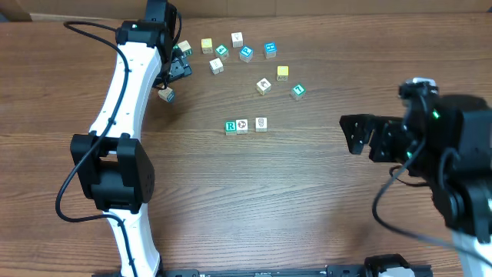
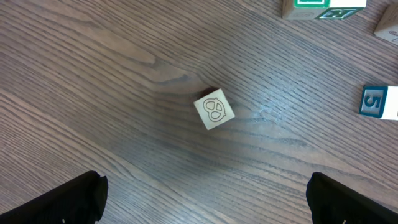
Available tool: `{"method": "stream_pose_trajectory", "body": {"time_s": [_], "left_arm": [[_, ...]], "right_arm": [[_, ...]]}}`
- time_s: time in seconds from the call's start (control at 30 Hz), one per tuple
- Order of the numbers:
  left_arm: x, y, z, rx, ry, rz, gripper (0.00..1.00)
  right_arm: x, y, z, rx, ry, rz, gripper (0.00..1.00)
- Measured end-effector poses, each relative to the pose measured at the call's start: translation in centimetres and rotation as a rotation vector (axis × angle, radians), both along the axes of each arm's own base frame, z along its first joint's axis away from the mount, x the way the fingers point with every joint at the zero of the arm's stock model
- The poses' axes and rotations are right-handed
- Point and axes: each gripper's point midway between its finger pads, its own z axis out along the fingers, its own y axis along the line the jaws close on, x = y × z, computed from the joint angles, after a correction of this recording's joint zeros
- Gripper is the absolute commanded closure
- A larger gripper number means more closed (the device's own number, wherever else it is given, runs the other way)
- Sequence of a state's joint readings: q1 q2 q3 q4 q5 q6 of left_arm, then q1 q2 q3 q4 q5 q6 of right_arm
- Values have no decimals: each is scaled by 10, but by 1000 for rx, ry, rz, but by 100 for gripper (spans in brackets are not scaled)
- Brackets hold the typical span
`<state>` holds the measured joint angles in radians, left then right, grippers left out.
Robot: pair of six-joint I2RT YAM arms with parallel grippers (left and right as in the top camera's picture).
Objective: Form a horizontal line
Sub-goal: 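Raise the right arm and move the right gripper over the block row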
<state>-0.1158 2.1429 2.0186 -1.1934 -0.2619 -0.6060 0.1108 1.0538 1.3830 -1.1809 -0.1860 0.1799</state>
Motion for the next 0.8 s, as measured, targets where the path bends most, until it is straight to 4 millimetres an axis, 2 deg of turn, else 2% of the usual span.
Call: {"method": "stream_pose_trajectory", "body": {"time_s": [0.1,0.13,0.37,0.5,0.8], "left_arm": [[0,0,0,0,0,0,0],[0,0,0,0,0,0,1],[0,0,0,0,0,0,0],[0,0,0,0,0,0,0],[0,0,0,0,0,0,0]], "right_arm": [[5,1,-20,-11,91,2,36],[6,2,-25,-13,111,8,36],[18,3,-49,-16,208,6,27],[18,3,-67,-26,293,6,27],[33,8,-106,-43,427,16,28]]}}
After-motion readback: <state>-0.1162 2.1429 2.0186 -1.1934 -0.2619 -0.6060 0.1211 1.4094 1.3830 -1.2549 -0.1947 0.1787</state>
